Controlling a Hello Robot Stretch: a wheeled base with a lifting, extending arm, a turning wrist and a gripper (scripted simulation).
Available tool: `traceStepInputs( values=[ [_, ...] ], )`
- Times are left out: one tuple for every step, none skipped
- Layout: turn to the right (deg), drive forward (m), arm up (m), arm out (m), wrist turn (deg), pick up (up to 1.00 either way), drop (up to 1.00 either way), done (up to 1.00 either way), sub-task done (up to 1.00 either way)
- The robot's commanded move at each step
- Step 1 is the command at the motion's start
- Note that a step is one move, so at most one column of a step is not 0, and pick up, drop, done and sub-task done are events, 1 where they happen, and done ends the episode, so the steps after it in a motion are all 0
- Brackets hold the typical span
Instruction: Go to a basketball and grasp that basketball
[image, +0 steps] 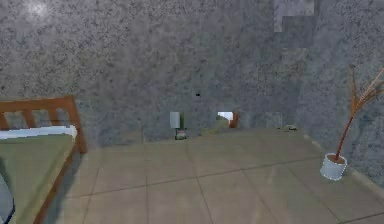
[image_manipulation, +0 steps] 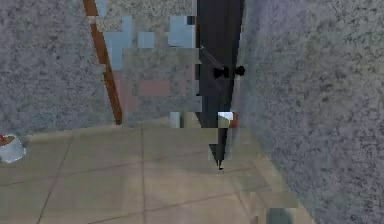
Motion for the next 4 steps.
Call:
traceStepInputs(
  values=[
    [39.0,0.0,0.0,0.0,0.0,0.0,0.0,0.0,0.0],
    [3.0,0.0,0.0,0.0,0.0,0.0,0.0,0.0,0.0],
    [0.0,0.2,0.0,0.0,0.0,0.0,0.0,0.0,0.0],
    [-45.0,0.0,0.0,0.0,0.0,0.0,0.0,0.0,0.0]
  ],
)
